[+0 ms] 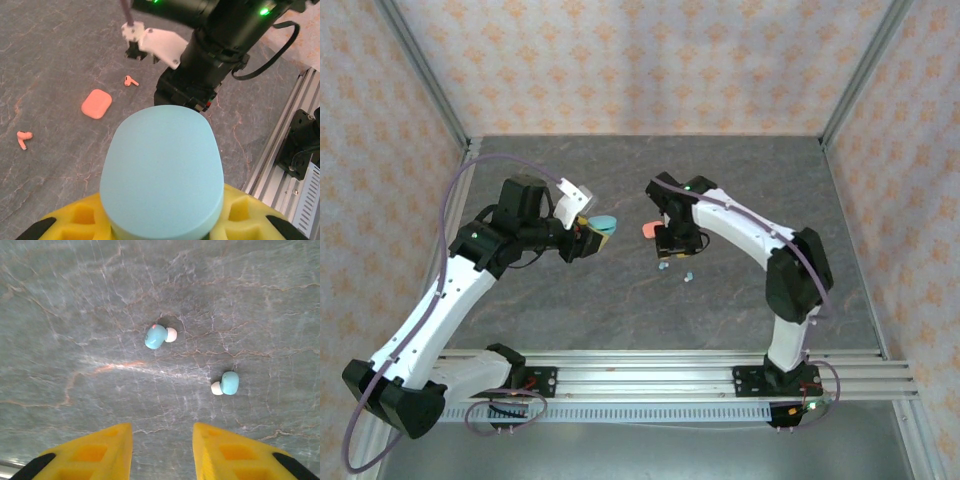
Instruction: Insert wireless bluetooth earbuds into charging case
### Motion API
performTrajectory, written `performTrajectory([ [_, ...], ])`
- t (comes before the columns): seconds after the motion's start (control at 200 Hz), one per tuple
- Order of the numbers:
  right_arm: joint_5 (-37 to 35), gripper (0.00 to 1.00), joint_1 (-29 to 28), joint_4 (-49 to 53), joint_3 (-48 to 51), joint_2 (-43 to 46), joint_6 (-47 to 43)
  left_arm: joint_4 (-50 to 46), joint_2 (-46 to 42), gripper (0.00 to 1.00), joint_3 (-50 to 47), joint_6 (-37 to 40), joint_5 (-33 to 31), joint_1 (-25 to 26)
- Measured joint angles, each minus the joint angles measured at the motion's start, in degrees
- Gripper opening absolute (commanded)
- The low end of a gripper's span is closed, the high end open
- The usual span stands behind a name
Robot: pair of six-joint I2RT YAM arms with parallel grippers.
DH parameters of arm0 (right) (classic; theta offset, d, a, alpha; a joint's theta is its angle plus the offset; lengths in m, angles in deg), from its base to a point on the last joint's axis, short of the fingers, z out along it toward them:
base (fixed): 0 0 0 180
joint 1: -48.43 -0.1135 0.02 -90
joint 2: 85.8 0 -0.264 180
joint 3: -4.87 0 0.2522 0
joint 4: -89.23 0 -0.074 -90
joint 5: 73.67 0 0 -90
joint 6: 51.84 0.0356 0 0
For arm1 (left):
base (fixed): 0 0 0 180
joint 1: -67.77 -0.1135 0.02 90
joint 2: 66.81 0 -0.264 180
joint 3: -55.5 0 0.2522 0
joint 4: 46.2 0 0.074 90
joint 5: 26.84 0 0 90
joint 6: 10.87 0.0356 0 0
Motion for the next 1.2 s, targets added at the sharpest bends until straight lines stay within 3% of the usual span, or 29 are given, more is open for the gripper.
performTrajectory([
  [0.16,4.57,0.43,0.02,-8.81,5.49,11.06,5.77,1.25,0.24,0.14,0.22,-0.44,1.57,0.0],
  [0.365,10.56,0.54,-0.15,-28.85,16.41,30.73,12.76,3.76,2.78,0.14,2.89,-2.01,5.49,0.0],
  [0.505,10.97,0.57,-1.51,-35.15,17.75,37.4,13.14,5.73,4.44,0.14,4.76,-3.5,8.48,0.0],
  [0.746,11.67,0.57,-3.85,-36.13,13.35,33.83,11.45,7.13,5.49,0.14,5.88,-4.83,11.93,0.0],
  [1.201,12.72,0.56,-4.17,-35.93,6.82,27.74,11.41,6.93,5.46,0.14,5.88,-6.08,11.98,-0.74],
])
